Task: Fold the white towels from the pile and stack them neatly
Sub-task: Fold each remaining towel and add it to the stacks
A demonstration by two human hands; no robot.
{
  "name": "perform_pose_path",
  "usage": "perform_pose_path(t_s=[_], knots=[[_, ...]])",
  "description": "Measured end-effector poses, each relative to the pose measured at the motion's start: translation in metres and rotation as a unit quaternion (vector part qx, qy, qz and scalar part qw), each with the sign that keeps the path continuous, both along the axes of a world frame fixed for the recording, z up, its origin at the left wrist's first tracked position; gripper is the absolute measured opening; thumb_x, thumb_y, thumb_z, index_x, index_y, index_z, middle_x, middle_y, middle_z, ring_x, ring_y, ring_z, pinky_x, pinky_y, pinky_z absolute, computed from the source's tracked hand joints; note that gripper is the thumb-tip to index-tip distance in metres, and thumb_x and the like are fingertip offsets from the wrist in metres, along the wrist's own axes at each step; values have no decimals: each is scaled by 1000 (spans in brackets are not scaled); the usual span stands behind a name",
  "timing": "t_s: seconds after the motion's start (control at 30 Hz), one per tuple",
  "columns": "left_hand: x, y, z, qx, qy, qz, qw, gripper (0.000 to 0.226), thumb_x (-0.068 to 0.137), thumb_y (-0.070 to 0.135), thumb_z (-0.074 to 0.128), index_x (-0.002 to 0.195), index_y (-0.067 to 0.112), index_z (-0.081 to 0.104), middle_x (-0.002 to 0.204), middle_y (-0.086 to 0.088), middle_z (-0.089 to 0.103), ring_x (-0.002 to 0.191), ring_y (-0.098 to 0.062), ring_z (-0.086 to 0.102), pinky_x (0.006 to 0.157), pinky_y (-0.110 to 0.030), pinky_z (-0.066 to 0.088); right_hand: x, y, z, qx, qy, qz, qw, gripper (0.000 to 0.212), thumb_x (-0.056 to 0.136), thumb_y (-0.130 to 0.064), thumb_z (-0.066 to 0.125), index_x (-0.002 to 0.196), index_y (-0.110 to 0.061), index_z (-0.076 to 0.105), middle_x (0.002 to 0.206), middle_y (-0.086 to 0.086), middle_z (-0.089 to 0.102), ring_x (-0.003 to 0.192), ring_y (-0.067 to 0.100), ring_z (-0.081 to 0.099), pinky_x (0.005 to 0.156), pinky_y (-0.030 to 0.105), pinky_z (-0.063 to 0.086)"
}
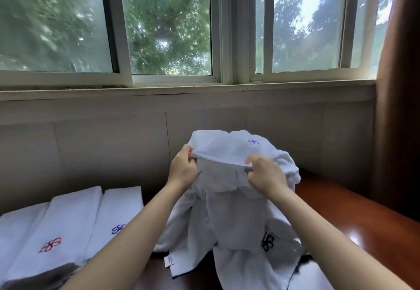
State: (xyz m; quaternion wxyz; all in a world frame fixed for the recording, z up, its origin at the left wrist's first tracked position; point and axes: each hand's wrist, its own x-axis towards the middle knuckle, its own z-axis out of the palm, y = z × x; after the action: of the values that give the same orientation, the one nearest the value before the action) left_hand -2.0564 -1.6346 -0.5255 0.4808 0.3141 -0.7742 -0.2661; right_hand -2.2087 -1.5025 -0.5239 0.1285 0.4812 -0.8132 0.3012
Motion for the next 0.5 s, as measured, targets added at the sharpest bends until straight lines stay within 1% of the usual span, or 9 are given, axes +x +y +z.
perform_pose_path(t_s=[0.07,0.13,0.17,0.23,0.27,0.33,0.4,0.43,0.5], knots=[[8,10,11,-45,19,-13,999,18,94,2,42,78,7,47,81,-10,52,74,-20,45,60,-29,31,9,7,8,-90,12,-35,995,26,90,-8,44,113,-5,57,110,15,61,99,36,58,74,38,47],[20,21,18,-88,56,-16,994,33,95,6,48,65,18,39,73,-3,44,67,-12,41,59,-23,30,22,14,16,-229,10,-17,973,23,91,-7,47,111,-2,59,105,18,59,90,40,59,69,42,47],[28,25,20,-107,64,-12,992,40,96,10,51,61,22,34,69,0,39,64,-9,38,57,-20,29,29,17,19,-272,8,3,962,22,91,-7,49,109,-2,60,104,19,57,88,41,59,67,43,48],[48,32,18,-143,47,7,989,49,96,19,55,56,22,27,63,3,34,61,-7,35,56,-21,26,42,22,19,-282,11,53,958,11,91,-8,51,96,-4,61,103,18,56,88,39,57,68,42,47],[58,33,15,-150,27,16,988,52,95,23,56,53,21,25,59,4,33,59,-7,35,55,-21,26,47,23,14,-255,7,78,964,11,91,-10,51,82,-7,56,97,16,57,89,37,55,70,37,42],[84,36,4,-114,-24,31,993,59,94,31,58,47,22,24,48,7,29,48,-9,33,50,-19,28,62,25,-2,-149,4,116,982,33,95,-18,48,64,-18,37,83,15,56,93,32,50,71,32,30],[112,38,-16,-34,-81,24,996,64,94,38,55,43,21,21,42,6,23,41,-12,26,44,-22,25,80,29,-22,-36,-4,148,988,40,99,-26,42,61,-21,31,76,12,56,90,29,50,74,34,31],[127,38,-29,0,-114,22,993,64,95,41,52,44,20,20,43,7,20,42,-12,22,45,-24,21,89,31,-32,12,-31,172,984,41,101,-29,39,61,-21,31,71,8,53,82,28,52,71,34,33],[158,38,-55,45,-161,46,985,62,97,41,48,47,19,19,46,4,21,44,-12,20,47,-26,17,109,36,-56,95,-140,239,956,42,102,-35,36,63,-20,34,63,-2,44,63,18,47,55,24,31]])
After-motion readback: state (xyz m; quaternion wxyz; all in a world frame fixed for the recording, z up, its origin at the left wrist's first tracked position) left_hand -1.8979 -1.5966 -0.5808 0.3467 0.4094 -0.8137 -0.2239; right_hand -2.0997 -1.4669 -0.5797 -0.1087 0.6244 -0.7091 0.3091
